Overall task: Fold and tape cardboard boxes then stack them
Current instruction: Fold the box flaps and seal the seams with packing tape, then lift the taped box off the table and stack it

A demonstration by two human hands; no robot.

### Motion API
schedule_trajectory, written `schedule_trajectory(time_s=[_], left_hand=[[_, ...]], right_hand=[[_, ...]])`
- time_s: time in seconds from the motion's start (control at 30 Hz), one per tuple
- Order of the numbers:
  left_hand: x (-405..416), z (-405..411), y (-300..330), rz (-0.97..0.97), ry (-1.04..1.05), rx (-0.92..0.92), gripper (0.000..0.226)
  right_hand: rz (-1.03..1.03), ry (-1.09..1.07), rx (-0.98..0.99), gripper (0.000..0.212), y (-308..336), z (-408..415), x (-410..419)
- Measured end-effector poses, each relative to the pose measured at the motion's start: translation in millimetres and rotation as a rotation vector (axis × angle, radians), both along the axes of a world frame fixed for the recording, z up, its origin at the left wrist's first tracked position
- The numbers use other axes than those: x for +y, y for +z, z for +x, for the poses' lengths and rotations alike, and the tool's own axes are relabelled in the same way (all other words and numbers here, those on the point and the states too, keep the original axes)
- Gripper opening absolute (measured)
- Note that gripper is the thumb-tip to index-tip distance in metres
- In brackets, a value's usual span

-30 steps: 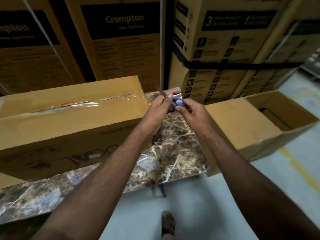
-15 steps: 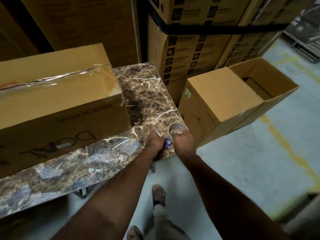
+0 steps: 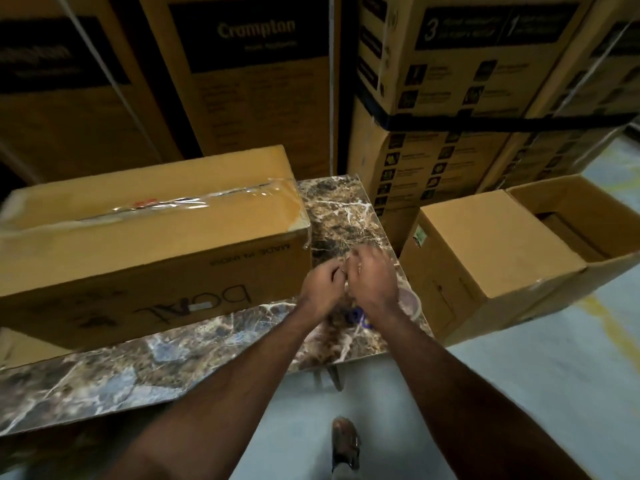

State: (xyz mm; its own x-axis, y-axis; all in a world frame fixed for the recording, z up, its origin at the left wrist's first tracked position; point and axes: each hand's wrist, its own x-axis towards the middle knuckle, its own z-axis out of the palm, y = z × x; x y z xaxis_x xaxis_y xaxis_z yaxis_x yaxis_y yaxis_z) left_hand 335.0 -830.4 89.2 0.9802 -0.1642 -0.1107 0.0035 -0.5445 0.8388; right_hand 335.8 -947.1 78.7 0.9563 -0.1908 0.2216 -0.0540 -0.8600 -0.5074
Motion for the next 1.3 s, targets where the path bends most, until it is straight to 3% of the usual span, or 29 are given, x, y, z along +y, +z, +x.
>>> schedule_trajectory(time_s=[0.1, 0.23, 0.3, 0.4, 0.5, 0.63, 0.8, 0.93, 1.1, 1.3], left_hand=[[28.6, 14.7, 51.3, 0.046, 0.075, -0.216, 0.024], [63.4, 41.2, 98.6, 0.185, 0.147, -0.445, 0.023], [79.5, 57.7, 111.3, 0.300, 0.246, -0.474, 0.022], [93.5, 79.1, 116.2, 0.563, 0.351, -0.310, 0.051], [84.9, 94.1, 126.4, 0.703, 0.363, -0.151, 0.085], [68.4, 102.9, 127.5, 0.850, 0.344, -0.052, 0.092], [73.2, 106.1, 115.3, 0.833, 0.293, 0.107, 0.111], [86.0, 100.4, 121.9, 0.820, 0.277, 0.066, 0.107], [110.1, 86.2, 141.1, 0.749, 0.277, 0.001, 0.101], [129.1, 44.3, 169.5, 0.646, 0.289, -0.109, 0.100]], right_hand=[[0.410, -0.130, 0.005, 0.031, 43.5, 24.5, 43.9], [0.978, -0.191, 0.264, 0.045, 75.6, 56.1, 95.8], [1.229, -0.178, 0.438, 0.046, 78.2, 70.4, 109.9], [1.375, -0.195, 0.697, 0.042, 82.8, 75.9, 113.9], [1.494, -0.216, 0.835, 0.048, 77.6, 78.9, 113.2], [1.841, -0.255, 0.895, 0.078, 60.5, 74.0, 120.0], [1.967, -0.229, 0.894, 0.082, 69.2, 71.5, 135.5], [2.065, -0.211, 0.877, 0.072, 69.5, 64.1, 147.4], [2.025, -0.036, 0.763, 0.054, 81.7, 55.1, 168.9], [1.981, 0.119, 0.597, 0.053, 110.3, 28.1, 181.2]])
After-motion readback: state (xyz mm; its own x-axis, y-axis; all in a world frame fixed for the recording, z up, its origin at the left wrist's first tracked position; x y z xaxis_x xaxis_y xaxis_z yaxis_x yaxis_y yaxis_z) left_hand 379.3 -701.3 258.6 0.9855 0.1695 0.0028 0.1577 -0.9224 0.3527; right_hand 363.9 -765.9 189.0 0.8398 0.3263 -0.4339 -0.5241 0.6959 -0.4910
